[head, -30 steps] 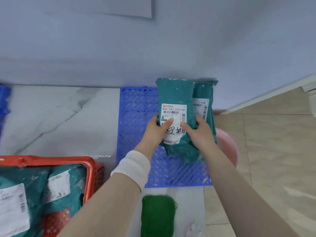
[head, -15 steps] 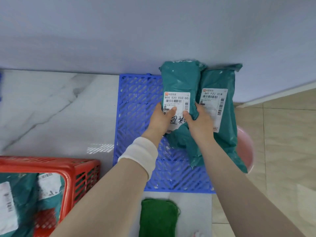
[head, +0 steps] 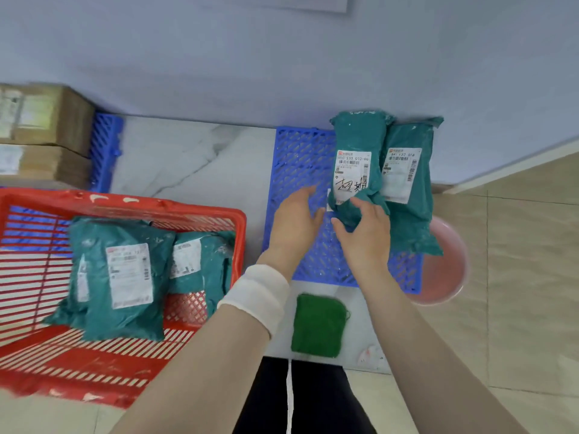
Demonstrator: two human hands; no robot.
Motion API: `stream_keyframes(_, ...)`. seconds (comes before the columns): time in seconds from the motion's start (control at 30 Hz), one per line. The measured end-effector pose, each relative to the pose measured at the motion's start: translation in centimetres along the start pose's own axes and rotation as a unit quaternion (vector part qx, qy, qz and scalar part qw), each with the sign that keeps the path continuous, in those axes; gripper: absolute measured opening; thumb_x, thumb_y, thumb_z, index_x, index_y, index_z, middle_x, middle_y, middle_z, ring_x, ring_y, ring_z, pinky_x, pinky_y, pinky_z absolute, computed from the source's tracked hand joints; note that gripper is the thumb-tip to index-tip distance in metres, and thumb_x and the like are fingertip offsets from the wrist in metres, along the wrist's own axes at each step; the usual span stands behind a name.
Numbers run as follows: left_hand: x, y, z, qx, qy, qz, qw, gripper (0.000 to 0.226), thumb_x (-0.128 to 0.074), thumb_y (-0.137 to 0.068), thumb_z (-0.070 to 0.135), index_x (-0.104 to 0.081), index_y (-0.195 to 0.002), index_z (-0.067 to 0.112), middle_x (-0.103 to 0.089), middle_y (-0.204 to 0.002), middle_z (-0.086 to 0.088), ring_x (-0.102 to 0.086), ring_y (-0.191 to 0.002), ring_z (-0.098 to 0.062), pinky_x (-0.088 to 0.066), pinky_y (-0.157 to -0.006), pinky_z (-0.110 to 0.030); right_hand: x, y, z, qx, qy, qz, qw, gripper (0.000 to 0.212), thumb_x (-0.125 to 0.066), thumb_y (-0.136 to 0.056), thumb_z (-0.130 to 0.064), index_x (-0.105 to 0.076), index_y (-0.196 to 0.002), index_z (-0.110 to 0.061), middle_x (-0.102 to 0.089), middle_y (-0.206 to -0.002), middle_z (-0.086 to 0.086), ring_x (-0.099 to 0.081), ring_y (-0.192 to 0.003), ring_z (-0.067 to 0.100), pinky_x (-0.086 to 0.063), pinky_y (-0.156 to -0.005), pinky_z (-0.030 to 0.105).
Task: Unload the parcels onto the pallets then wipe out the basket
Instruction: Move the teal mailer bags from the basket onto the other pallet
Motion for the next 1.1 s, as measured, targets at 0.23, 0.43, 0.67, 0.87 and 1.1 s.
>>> stream_keyframes(0.23,5.4,8.0,-3.1,-0.094,-0.192,-0.004,0.977,0.043,-0.047,-0.090,0.022,-0.042,-0.133,0.015,-0.047,-0.136,-0.005,-0.040,-0.126,-0.023,-0.028,-0.102,-0.032,-2.7,9.0,-5.5,0.042,0.084,0.011,0.996,0.048,-0.065,-0.081,-0.025,-0.053,-0.126,-0.015,-0.053,-0.126,0.007,-0.043,-0.118,0.030,-0.031,-0.096,0.035)
stream_keyframes(0.43,12.4,14.2,-10.0,-0.117,-0.226,0.008,0.967,0.044,-0.046,-0.089,0.023,-0.041,-0.132,0.017,-0.046,-0.137,-0.003,-0.038,-0.128,-0.022,-0.026,-0.103,-0.032,-8.4,17.9,-12.0,0.065,0.099,-0.008,0.993,0.045,-0.066,-0.079,-0.023,-0.055,-0.122,-0.016,-0.054,-0.124,0.007,-0.043,-0.118,0.029,-0.032,-0.096,0.037)
stream_keyframes(0.67,18.9,17.4,-19.7,0.004,-0.202,0.024,0.979,0.041,-0.047,-0.090,0.023,-0.044,-0.130,0.016,-0.051,-0.133,-0.005,-0.042,-0.123,-0.024,-0.030,-0.100,-0.033,-16.5,24.5,-14.2,0.039,0.025,-0.125,0.991,0.048,-0.062,-0.084,-0.029,-0.049,-0.128,-0.016,-0.052,-0.127,0.004,-0.044,-0.121,0.022,-0.034,-0.104,0.033)
stream_keyframes(0.87,21.0,18.7,-27.7,0.152,-0.142,-0.027,0.978,0.049,-0.056,-0.087,0.027,-0.042,-0.131,0.012,-0.052,-0.131,-0.012,-0.048,-0.120,-0.030,-0.041,-0.097,-0.042,-22.3,26.1,-13.7,-0.057,-0.028,-0.262,0.963,0.062,-0.066,-0.081,-0.035,-0.040,-0.134,-0.014,-0.048,-0.135,0.005,-0.045,-0.124,0.020,-0.036,-0.102,0.032)
stream_keyframes(1.1,22.8,17.1,-35.9,0.240,-0.079,-0.112,0.961,0.062,-0.060,-0.086,0.030,-0.031,-0.137,0.010,-0.048,-0.135,-0.015,-0.053,-0.116,-0.032,-0.043,-0.098,-0.040,-27.8,25.9,-14.4,-0.183,-0.091,-0.326,0.923,0.059,-0.067,-0.080,-0.037,-0.044,-0.129,-0.013,-0.056,-0.127,0.005,-0.052,-0.113,0.019,-0.039,-0.094,0.028)
Point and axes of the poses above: each hand's wrist, its own y-axis away from the middle knuckle, its own x-axis out of the back of the hand, z = x × y, the point moved 8 cm from there along -y, towards the middle knuckle
